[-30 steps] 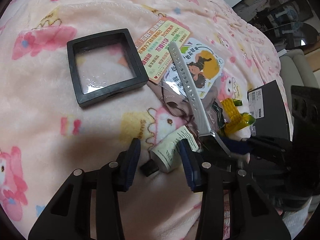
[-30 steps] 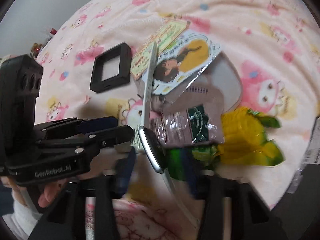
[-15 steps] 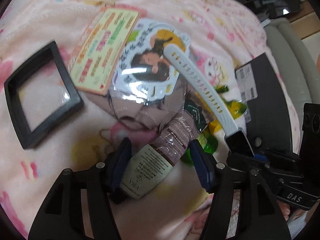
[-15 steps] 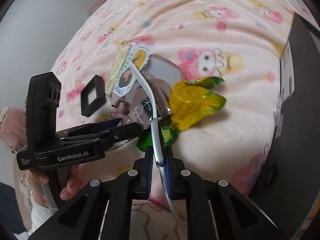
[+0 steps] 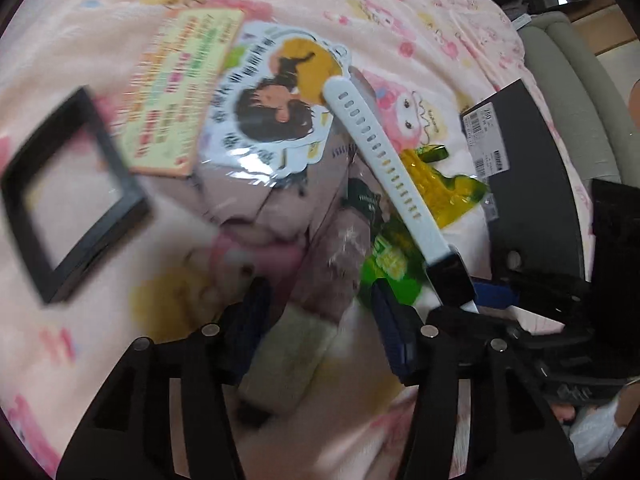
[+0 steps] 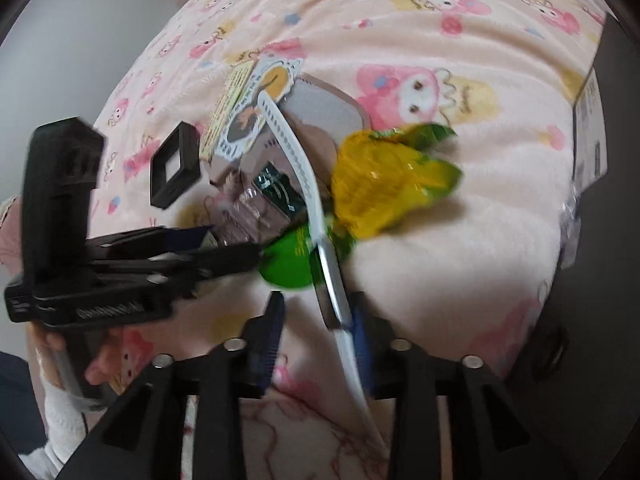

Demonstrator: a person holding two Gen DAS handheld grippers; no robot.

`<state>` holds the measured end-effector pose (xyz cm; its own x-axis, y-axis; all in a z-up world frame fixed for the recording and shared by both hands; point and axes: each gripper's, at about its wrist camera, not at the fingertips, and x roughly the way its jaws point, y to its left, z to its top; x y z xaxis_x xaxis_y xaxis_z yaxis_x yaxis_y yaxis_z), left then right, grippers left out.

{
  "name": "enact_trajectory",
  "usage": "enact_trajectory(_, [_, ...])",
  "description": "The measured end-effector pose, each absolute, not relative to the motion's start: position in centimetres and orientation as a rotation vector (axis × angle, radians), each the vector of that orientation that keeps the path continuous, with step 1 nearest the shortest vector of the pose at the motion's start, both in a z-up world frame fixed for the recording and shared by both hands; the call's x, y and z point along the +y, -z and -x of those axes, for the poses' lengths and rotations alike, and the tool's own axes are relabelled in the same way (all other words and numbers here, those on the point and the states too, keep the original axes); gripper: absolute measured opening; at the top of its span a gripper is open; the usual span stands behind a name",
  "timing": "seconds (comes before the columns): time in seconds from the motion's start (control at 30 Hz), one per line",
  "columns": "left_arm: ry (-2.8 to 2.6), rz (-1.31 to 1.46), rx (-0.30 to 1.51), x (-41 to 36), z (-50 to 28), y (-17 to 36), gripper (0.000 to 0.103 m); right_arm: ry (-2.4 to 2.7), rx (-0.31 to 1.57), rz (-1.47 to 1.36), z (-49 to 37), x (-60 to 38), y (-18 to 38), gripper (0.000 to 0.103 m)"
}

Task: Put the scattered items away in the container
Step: 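Carry the tube in left gripper while right gripper carries the watch, both over the box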

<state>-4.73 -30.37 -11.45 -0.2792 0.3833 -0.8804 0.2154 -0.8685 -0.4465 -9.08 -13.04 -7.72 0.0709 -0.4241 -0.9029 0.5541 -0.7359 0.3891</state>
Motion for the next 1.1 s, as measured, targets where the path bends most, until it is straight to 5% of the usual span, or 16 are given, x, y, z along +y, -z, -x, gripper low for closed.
enact_trajectory(0.1, [-2.303, 1.853, -0.755, -29.6, 5.7, 12.0, 0.042, 1.739, 0.103, -1.641, 9.8, -13.7, 8.1, 0.031])
enact_trajectory(0.13, [-2.311, 1.837, -0.765, -29.6, 5.5, 11.6, 0.034, 1.734, 0.098, -1.654, 9.9, -13.7, 8.3, 0.019])
enact_trajectory(0.3, [-2.332, 1.764, -0.867, -30.0, 3.5, 10.4, 0.027, 1.71, 0.051, -1.615, 9.4, -13.1, 7.8, 0.01])
enact_trajectory(0.8, [-2.357, 1.334, -0.974, -28.1, -0.5, -0.6, 0.027, 1.797, -0.194, -1.349, 7.6, -6.3, -3.2, 0.008])
enact_trajectory(1.1, [-2.211, 1.286, -0.84, -16.6, 6.4, -3.2, 0.027, 1.974, -0.235, -1.276, 10.1, 5.5, -8.6, 0.008])
